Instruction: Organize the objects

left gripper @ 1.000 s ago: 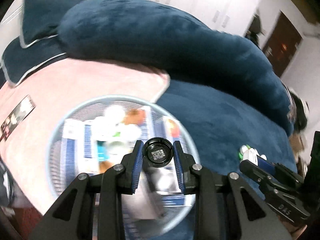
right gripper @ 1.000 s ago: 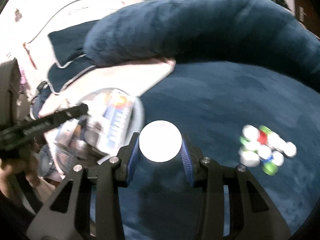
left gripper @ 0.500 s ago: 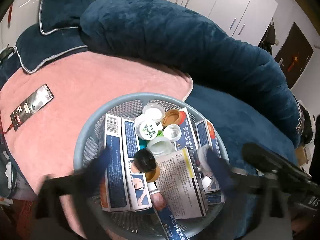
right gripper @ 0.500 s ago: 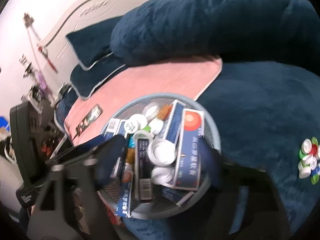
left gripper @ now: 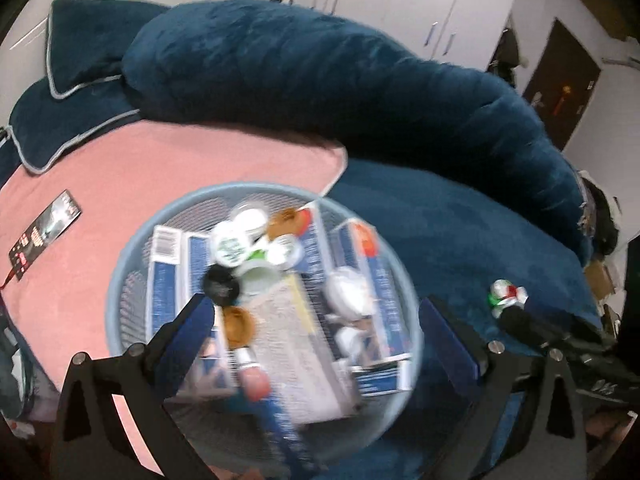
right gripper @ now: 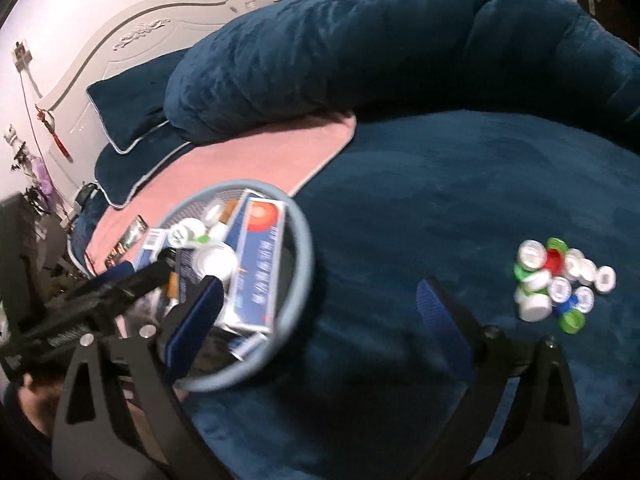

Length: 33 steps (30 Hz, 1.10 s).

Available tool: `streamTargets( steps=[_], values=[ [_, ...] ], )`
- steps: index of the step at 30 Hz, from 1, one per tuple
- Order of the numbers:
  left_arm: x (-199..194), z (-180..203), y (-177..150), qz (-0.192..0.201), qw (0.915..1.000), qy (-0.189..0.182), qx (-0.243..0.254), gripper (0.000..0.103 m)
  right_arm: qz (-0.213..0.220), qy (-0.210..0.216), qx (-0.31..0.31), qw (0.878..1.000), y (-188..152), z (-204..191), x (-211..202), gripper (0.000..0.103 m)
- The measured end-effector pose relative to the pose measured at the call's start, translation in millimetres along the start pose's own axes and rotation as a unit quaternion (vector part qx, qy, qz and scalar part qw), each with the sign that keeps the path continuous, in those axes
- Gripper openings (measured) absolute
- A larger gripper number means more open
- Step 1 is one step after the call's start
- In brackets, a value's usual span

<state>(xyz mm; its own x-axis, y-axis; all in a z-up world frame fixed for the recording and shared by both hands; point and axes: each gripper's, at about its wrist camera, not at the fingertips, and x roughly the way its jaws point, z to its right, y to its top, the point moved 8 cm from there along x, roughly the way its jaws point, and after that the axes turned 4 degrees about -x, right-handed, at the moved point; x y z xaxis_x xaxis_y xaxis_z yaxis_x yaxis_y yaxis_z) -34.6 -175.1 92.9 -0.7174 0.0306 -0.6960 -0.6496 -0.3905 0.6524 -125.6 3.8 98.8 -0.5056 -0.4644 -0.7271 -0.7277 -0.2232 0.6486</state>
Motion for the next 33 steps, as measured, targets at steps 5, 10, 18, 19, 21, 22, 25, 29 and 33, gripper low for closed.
streamTargets(
  steps=[5, 10, 18, 19, 21, 22, 25, 29, 33],
  values=[
    [5, 33, -12, -0.009, 0.9985, 0.041, 0.036, 0.102, 0.003, -0.020, 0.010, 1.000, -19, 33, -18, 0.098],
    [17, 71, -36, -0.033, 0.9964, 0.036, 0.069, 0.102, 0.011, -0.043, 0.040, 0.998, -42, 74, -41, 0.098],
    [39, 132, -73, -0.077, 0.9922, -0.024, 0.095, 0.102, 0.020, -0.118, 0.083, 0.989, -80, 146, -66, 0.098],
    [43, 140, -79, -0.086, 0.9910, -0.030, 0.098, 0.102, 0.019, -0.126, 0.089, 0.988, -85, 152, -67, 0.098],
    [53, 153, -89, -0.101, 0.9884, -0.032, 0.108, 0.102, 0.016, -0.147, 0.099, 0.984, -98, 169, -69, 0.098],
    [58, 158, -94, -0.105, 0.9875, -0.030, 0.114, 0.102, 0.015, -0.158, 0.101, 0.982, -103, 174, -71, 0.098],
    [74, 173, -111, -0.119, 0.9842, -0.018, 0.130, 0.102, 0.012, -0.191, 0.106, 0.976, -120, 194, -77, 0.098],
    [94, 188, -135, -0.135, 0.9781, -0.001, 0.159, 0.102, 0.012, -0.224, 0.110, 0.968, -134, 214, -86, 0.098],
    [106, 200, -155, -0.137, 0.9701, 0.019, 0.199, 0.102, 0.007, -0.244, 0.110, 0.963, -142, 228, -86, 0.098]
  ],
)
